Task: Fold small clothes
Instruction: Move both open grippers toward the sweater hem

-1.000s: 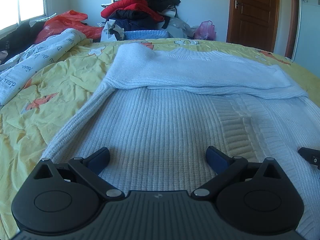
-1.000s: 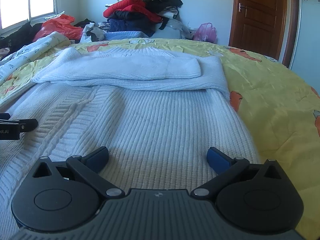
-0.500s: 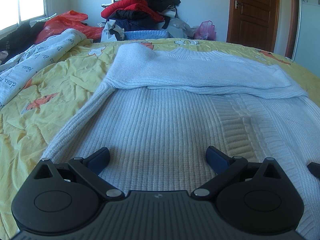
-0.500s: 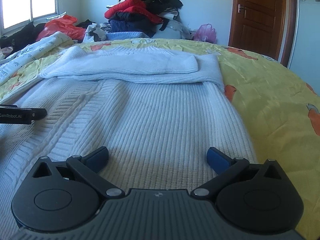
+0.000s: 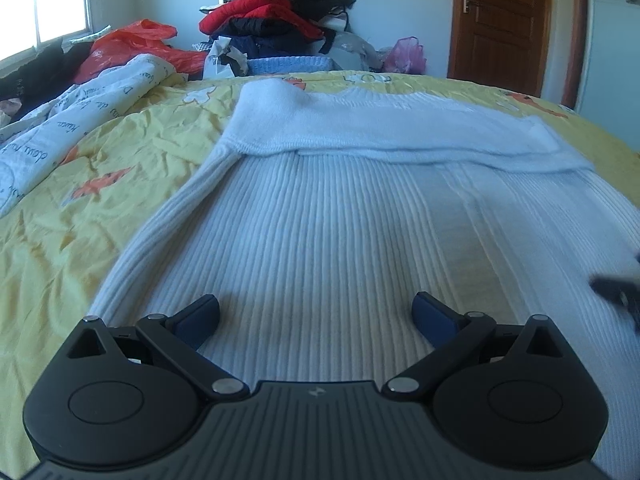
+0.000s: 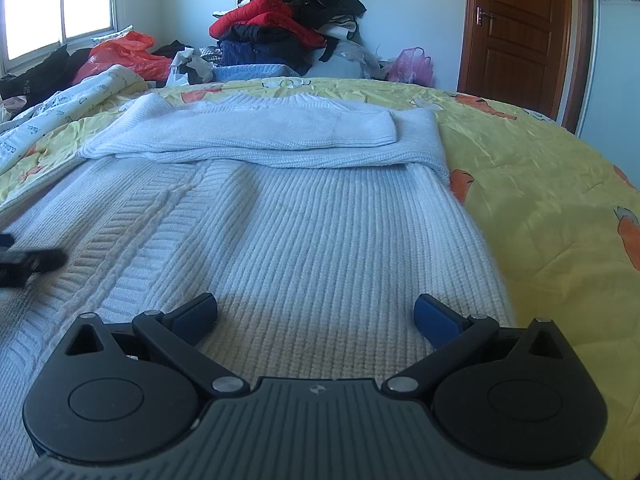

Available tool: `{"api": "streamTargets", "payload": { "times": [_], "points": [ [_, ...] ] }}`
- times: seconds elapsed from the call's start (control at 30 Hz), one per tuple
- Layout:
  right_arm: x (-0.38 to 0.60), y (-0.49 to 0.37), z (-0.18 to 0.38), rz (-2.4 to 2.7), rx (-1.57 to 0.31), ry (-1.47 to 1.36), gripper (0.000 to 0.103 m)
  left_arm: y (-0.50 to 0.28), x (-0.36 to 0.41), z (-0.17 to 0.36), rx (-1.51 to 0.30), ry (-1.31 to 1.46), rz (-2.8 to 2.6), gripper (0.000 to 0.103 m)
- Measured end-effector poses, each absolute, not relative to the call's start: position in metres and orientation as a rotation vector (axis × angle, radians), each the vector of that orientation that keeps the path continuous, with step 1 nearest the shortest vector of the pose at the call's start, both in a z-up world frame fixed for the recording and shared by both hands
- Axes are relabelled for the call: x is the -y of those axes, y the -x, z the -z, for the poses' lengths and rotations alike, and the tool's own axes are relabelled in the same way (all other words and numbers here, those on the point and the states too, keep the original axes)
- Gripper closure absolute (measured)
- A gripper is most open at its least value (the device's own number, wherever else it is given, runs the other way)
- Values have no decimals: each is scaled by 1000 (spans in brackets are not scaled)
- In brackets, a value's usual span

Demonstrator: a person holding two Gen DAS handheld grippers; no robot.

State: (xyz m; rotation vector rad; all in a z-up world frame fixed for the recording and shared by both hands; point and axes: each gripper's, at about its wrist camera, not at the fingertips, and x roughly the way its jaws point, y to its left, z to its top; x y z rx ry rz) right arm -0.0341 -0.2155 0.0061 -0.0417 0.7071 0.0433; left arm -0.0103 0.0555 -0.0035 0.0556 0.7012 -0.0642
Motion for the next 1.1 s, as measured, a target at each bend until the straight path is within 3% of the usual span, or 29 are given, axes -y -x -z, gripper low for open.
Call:
{"api": "streamTargets", "payload": {
  "times": [0.23,0.5,1.1],
  "points": [
    [216,34,-6,-44,-708,42,1,59,-64,5,-669,-55,59,0],
    [215,39,-8,-32,-717,55,2,59,-62,5,-670,-68,50,0],
    [221,140,-21,-124,-773,167,1,113,-75,-4,-757,-112,71,0]
  ]
}}
